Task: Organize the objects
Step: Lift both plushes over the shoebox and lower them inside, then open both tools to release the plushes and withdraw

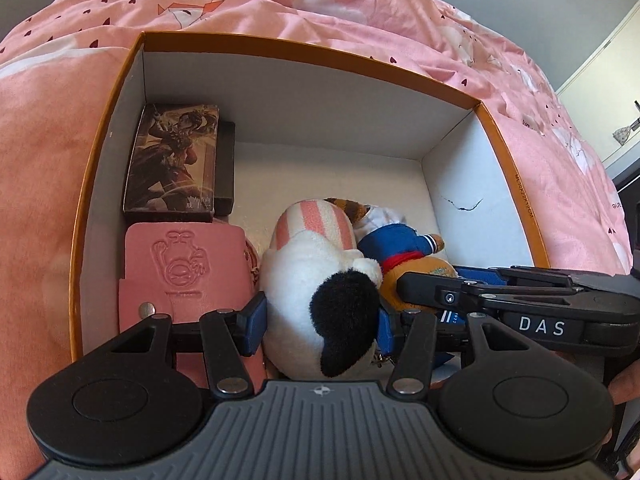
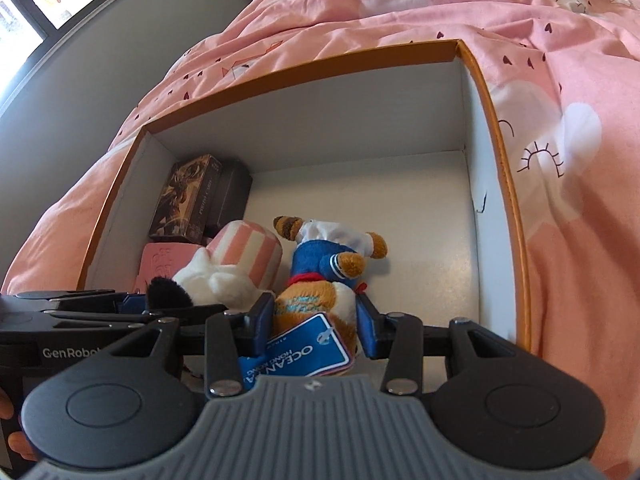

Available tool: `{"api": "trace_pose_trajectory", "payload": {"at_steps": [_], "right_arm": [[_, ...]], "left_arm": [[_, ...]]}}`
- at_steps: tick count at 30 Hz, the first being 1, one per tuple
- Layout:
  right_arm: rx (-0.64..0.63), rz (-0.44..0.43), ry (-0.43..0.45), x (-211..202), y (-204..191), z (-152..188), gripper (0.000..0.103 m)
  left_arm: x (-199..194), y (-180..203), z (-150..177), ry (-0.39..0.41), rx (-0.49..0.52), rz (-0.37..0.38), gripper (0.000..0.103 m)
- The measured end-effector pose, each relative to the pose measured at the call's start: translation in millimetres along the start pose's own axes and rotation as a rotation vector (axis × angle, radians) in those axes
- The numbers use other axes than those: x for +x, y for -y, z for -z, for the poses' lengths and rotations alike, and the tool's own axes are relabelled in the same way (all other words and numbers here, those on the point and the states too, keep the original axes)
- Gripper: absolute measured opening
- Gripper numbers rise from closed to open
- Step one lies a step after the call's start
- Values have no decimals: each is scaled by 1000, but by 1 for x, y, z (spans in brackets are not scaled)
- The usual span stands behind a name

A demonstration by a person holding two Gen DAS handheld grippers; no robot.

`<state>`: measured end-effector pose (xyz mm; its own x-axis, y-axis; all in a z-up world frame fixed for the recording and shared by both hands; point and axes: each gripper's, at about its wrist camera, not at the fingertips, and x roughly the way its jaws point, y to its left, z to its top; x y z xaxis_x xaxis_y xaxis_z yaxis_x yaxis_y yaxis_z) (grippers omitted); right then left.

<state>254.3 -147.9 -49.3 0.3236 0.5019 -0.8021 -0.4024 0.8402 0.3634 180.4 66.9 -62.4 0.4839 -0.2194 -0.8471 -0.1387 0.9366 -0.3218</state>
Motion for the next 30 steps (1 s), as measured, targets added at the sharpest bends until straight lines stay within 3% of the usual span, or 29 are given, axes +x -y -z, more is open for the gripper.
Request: {"api": "trace_pose_trajectory", "payload": {"at_steps": [13, 15, 18, 22, 30], "right_arm": [[-115, -11, -195, 41, -6, -13, 45], [-103, -14, -200, 41, -5, -14, 45], [-96, -16, -201, 42, -4, -14, 45], [-104, -6, -196, 42, -5, -13, 47], [-140, 46, -147, 35, -14, -13, 57]], "left_arm": [[-16, 9, 8, 66, 147, -20, 66], [-20, 11, 8, 73, 167, -7, 49], [-15, 18, 8, 72, 193, -21, 44], [-10, 20, 10, 62, 207, -43, 44], [-24, 14, 11, 90, 161, -8, 47]]}}
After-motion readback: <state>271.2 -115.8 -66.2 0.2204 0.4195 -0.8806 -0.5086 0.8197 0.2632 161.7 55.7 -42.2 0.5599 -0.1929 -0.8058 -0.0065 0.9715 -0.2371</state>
